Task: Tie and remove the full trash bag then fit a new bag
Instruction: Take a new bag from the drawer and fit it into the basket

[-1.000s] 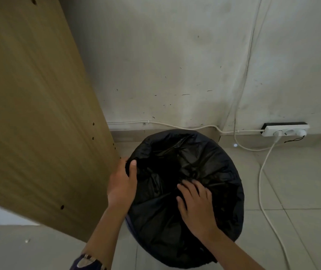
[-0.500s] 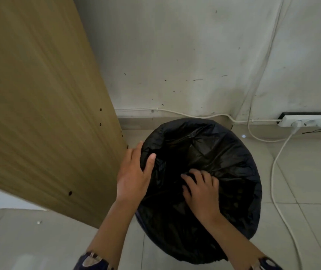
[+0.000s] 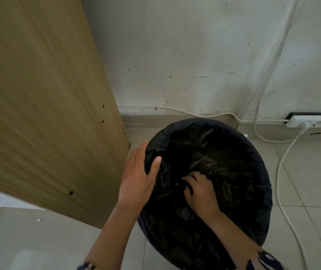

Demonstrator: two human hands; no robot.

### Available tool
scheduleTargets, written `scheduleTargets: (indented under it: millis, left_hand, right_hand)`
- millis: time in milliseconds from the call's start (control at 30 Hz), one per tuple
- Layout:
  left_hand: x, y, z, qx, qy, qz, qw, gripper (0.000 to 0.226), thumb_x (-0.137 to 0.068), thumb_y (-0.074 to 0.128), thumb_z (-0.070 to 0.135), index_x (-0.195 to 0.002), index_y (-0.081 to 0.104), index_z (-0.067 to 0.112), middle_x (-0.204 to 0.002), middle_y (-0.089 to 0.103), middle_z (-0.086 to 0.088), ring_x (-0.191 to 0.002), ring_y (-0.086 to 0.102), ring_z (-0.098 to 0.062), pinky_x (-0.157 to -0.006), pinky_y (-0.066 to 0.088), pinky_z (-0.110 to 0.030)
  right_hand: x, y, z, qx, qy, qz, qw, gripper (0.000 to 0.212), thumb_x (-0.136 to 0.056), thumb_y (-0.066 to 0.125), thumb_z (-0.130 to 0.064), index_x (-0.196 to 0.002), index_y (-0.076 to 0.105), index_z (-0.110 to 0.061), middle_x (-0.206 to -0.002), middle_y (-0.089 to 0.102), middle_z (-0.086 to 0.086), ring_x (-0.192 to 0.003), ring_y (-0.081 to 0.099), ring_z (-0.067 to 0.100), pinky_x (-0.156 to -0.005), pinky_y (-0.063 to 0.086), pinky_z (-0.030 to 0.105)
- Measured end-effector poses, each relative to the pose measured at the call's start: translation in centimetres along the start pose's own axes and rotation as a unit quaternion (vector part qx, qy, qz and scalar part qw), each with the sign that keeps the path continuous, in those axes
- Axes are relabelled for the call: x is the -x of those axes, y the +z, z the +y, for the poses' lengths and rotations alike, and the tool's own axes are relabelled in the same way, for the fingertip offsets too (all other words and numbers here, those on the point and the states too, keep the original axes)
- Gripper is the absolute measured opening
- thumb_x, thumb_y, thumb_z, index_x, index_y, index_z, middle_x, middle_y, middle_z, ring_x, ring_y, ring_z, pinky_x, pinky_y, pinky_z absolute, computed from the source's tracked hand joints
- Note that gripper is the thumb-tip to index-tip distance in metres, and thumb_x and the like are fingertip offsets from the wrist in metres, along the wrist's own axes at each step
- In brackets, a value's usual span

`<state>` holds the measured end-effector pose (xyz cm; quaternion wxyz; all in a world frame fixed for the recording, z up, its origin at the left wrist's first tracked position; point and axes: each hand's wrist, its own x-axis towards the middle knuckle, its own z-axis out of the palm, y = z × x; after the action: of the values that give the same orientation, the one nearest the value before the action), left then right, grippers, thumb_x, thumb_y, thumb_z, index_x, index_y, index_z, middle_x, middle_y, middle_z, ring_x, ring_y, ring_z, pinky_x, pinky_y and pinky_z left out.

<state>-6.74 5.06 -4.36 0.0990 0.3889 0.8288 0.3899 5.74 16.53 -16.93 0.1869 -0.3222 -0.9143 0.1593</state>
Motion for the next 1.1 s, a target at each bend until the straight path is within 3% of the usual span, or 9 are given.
scheduleTargets:
  millis: [133, 267, 367, 500, 700, 833, 933, 1033, 1100]
  left_hand:
    - [0.4, 0.2, 0.3, -0.008, 0.01, -0.007, 1.0, 0.059, -0.088, 0.035, 0.048, -0.142, 0.024, 0.025, -0.142, 0.039, 0.003, -0.13, 0.037, -0.012, -0.101, 0.031, -0.025]
    - [0.7, 0.3, 0.3, -0.003, 0.017, -0.016, 1.0, 0.057, -0.09, 0.037, 0.045, -0.142, 0.023, 0.026, -0.144, 0.037, 0.004, -0.132, 0.035, -0.011, -0.099, 0.028, -0.02]
    - [0.7, 0.2, 0.3, -0.002, 0.02, -0.023, 1.0, 0.057, -0.091, 0.039, 0.043, -0.143, 0.021, 0.028, -0.147, 0.034, 0.005, -0.134, 0.031, -0.01, -0.099, 0.024, -0.016]
    - [0.2, 0.1, 0.3, -0.006, 0.039, -0.018, 0.999, 0.056, -0.092, 0.041, 0.036, -0.143, 0.024, 0.021, -0.146, 0.036, 0.002, -0.133, 0.032, -0.01, -0.095, 0.018, -0.005]
    - [-0.4, 0.5, 0.3, -0.026, 0.054, -0.024, 0.998, 0.051, -0.096, 0.037, 0.03, -0.144, 0.022, 0.019, -0.145, 0.038, 0.0, -0.131, 0.033, -0.012, -0.093, 0.018, -0.004]
    - [-1.1, 0.3, 0.1, -0.018, 0.035, -0.04, 0.998, 0.055, -0.094, 0.038, 0.036, -0.144, 0.019, 0.023, -0.147, 0.034, 0.002, -0.134, 0.031, -0.012, -0.099, 0.021, -0.014]
    - [-1.1, 0.3, 0.1, -0.02, 0.034, -0.042, 0.998, 0.056, -0.094, 0.038, 0.037, -0.144, 0.019, 0.024, -0.148, 0.034, 0.004, -0.134, 0.03, -0.01, -0.098, 0.021, -0.012]
    - [-1.1, 0.3, 0.2, -0.014, 0.032, -0.045, 0.998, 0.056, -0.093, 0.038, 0.039, -0.144, 0.019, 0.025, -0.147, 0.034, 0.005, -0.133, 0.03, -0.008, -0.097, 0.02, -0.011]
    - [-1.2, 0.2, 0.2, -0.005, 0.029, -0.049, 0.998, 0.057, -0.093, 0.038, 0.039, -0.144, 0.019, 0.024, -0.147, 0.034, 0.004, -0.133, 0.03, -0.009, -0.099, 0.022, -0.014]
  right_hand:
    - [0.8, 1.5, -1.0, -0.01, 0.073, -0.301, 0.951, 0.072, -0.083, 0.055, -0.043, -0.143, 0.015, -0.033, -0.152, 0.016, 0.0, -0.137, 0.018, 0.032, -0.111, 0.013, 0.055]
    - [0.8, 1.8, -1.6, -0.02, 0.082, -0.402, 0.912, 0.092, -0.076, 0.058, -0.057, -0.142, -0.005, -0.041, -0.154, -0.019, -0.007, -0.141, -0.008, 0.037, -0.11, -0.006, 0.06]
    - [0.8, 0.4, -1.7, -0.021, 0.075, -0.342, 0.937, 0.079, -0.08, 0.052, -0.052, -0.144, 0.008, -0.037, -0.156, -0.002, -0.006, -0.14, 0.011, 0.034, -0.112, 0.007, 0.054]
    - [0.4, -1.3, -0.7, -0.002, 0.007, -0.058, 0.998, 0.047, -0.076, 0.039, -0.031, -0.114, 0.062, -0.016, -0.12, 0.064, 0.006, -0.099, 0.061, 0.034, -0.084, 0.049, 0.043]
    - [-1.0, -0.7, 1.3, 0.113, -0.079, 0.022, 0.99, 0.034, -0.074, 0.065, -0.017, -0.108, 0.064, -0.013, -0.113, 0.065, 0.011, -0.092, 0.054, 0.028, -0.074, 0.049, 0.035]
    - [-1.3, 0.3, 1.7, 0.182, -0.007, -0.245, 0.952, 0.067, -0.087, 0.015, -0.056, -0.143, 0.022, -0.02, -0.155, 0.011, 0.009, -0.142, 0.008, 0.033, -0.114, 0.007, 0.045]
    - [-1.5, 0.4, 3.2, 0.162, 0.065, -0.382, 0.907, 0.067, -0.09, 0.02, -0.061, -0.145, 0.002, -0.027, -0.155, -0.013, 0.004, -0.141, -0.017, 0.029, -0.114, -0.008, 0.045]
    - [-1.1, -0.1, 2.7, 0.103, 0.029, -0.221, 0.969, 0.058, -0.087, 0.038, -0.049, -0.135, 0.041, -0.016, -0.149, 0.031, 0.011, -0.14, 0.018, 0.032, -0.112, 0.019, 0.047]
    - [-1.0, -0.2, 2.0, 0.07, -0.009, -0.035, 0.997, 0.042, -0.078, 0.043, -0.036, -0.107, 0.065, -0.013, -0.112, 0.066, 0.008, -0.112, 0.054, 0.029, -0.089, 0.045, 0.039]
